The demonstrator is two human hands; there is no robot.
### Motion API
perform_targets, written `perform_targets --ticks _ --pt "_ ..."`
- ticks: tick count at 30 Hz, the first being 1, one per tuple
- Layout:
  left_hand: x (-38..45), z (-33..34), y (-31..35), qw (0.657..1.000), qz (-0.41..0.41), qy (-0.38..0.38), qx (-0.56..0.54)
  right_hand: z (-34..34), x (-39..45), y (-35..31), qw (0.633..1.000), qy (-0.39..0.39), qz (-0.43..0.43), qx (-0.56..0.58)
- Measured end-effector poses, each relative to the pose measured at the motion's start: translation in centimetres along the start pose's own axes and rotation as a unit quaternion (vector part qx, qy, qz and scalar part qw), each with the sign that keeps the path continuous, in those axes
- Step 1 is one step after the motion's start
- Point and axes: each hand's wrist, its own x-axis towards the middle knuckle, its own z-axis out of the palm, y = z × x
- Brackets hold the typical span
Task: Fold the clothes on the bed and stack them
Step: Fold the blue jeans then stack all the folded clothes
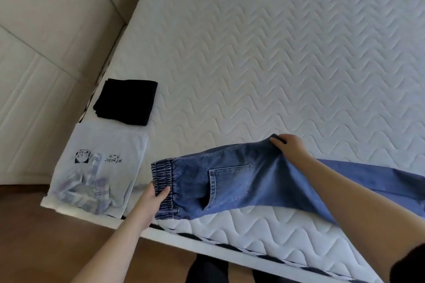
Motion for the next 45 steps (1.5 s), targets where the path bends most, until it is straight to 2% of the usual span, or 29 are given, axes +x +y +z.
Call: perform_targets --ticks 3,11,16,20,23,27,31,33,36,39,42,45 --pt "5.0 -1.6 -1.1 1.000 -0.018 0.008 0.008 3.8 4.2 -0.4 1.000 -0.015 0.005 -0.023" --pt "17.5 -3.8 -2.4 0.999 0.010 0.004 0.040 9.7 15.3 0.0 0.995 -0.002 -0.009 -0.102" --pt "22.2 -4.1 -3.1 0.998 0.006 0.049 0.037 12.2 19.9 0.7 0.994 0.011 -0.012 -0.106" --pt "23.7 -4.3 -5.0 0.988 0.011 0.085 0.132 14.3 21.4 1.8 0.992 0.014 -0.006 -0.127" --pt "24.1 -3.8 -6.3 0.965 0.047 0.123 0.225 15.0 21.7 2.3 0.987 0.012 0.007 -0.160" --pt "23.6 -2.3 -5.7 0.940 0.064 0.164 0.293 14.8 21.5 2.1 0.982 -0.005 0.002 -0.190" --pt "21.9 -1.3 -4.6 0.858 0.128 0.256 0.426 13.7 19.6 2.8 0.991 -0.025 -0.008 -0.130" --pt "20.9 -0.2 -3.8 0.833 0.176 0.267 0.452 12.6 18.3 3.8 0.995 -0.011 -0.010 -0.100" --pt "19.6 2.4 -2.6 0.801 0.265 0.253 0.474 11.0 15.9 6.1 0.998 0.016 0.005 -0.056" --pt "18.1 7.0 -1.5 0.775 0.354 0.192 0.487 9.4 12.6 8.8 0.998 0.053 0.020 -0.020" --pt "16.6 13.2 -0.9 0.752 0.426 0.094 0.495 7.8 8.5 11.9 0.994 0.105 0.035 -0.024" --pt "15.0 20.1 -1.2 0.718 0.471 -0.034 0.511 6.2 4.2 15.4 0.988 0.145 0.056 0.001"
